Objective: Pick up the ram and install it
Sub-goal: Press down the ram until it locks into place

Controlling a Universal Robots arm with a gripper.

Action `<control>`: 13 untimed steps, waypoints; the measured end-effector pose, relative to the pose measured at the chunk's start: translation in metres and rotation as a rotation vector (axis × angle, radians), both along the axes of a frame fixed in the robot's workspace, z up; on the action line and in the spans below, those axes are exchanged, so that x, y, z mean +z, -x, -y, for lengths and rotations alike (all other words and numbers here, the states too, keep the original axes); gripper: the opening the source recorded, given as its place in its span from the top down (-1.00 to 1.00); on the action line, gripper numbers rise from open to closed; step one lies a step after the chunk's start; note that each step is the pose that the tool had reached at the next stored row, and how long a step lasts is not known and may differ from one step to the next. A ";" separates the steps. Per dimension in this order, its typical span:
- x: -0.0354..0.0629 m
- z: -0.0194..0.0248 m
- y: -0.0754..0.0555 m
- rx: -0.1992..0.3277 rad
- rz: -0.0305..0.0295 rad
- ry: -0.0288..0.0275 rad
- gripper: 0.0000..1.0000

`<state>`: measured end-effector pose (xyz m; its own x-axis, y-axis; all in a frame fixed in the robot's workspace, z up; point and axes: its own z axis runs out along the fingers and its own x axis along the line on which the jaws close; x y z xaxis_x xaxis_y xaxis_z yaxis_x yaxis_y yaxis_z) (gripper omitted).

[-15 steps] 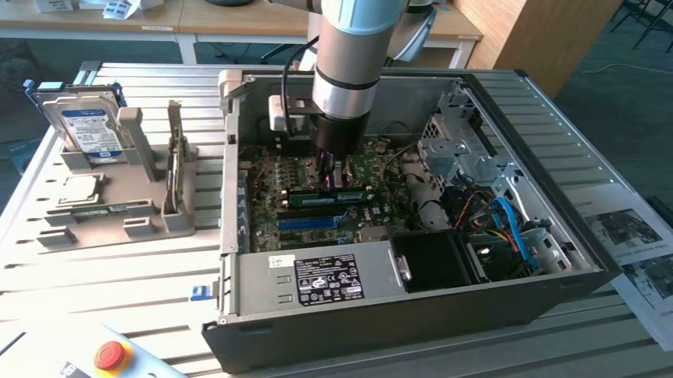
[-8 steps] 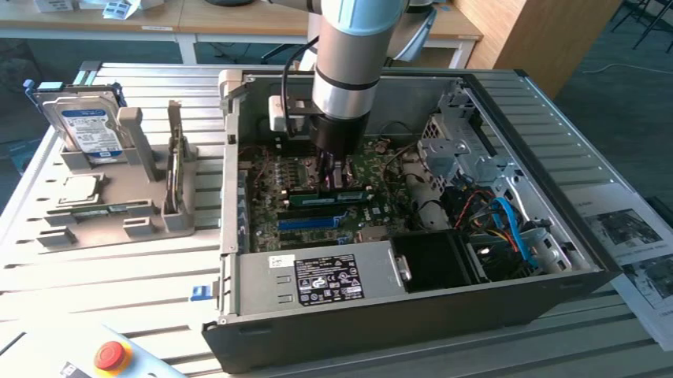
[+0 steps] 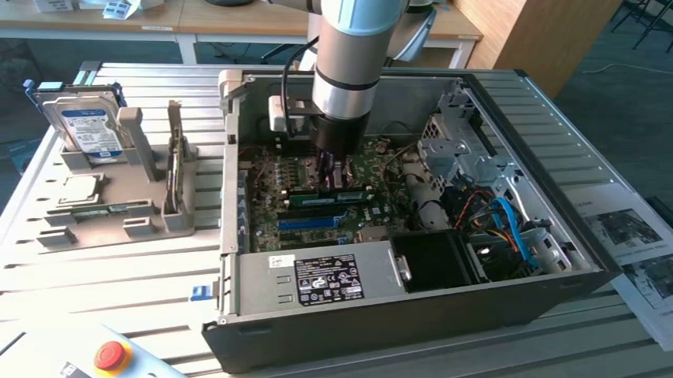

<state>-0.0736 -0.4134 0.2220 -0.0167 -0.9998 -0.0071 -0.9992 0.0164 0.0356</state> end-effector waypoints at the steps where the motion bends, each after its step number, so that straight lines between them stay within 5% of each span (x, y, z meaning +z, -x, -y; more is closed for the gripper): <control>1: 0.0000 0.0000 0.000 0.000 0.0000 0.0001 0.80; 13: -0.0002 -0.0001 0.000 0.000 0.0003 -0.0007 0.80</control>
<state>-0.0735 -0.4133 0.2218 -0.0167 -0.9998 -0.0077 -0.9992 0.0165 0.0353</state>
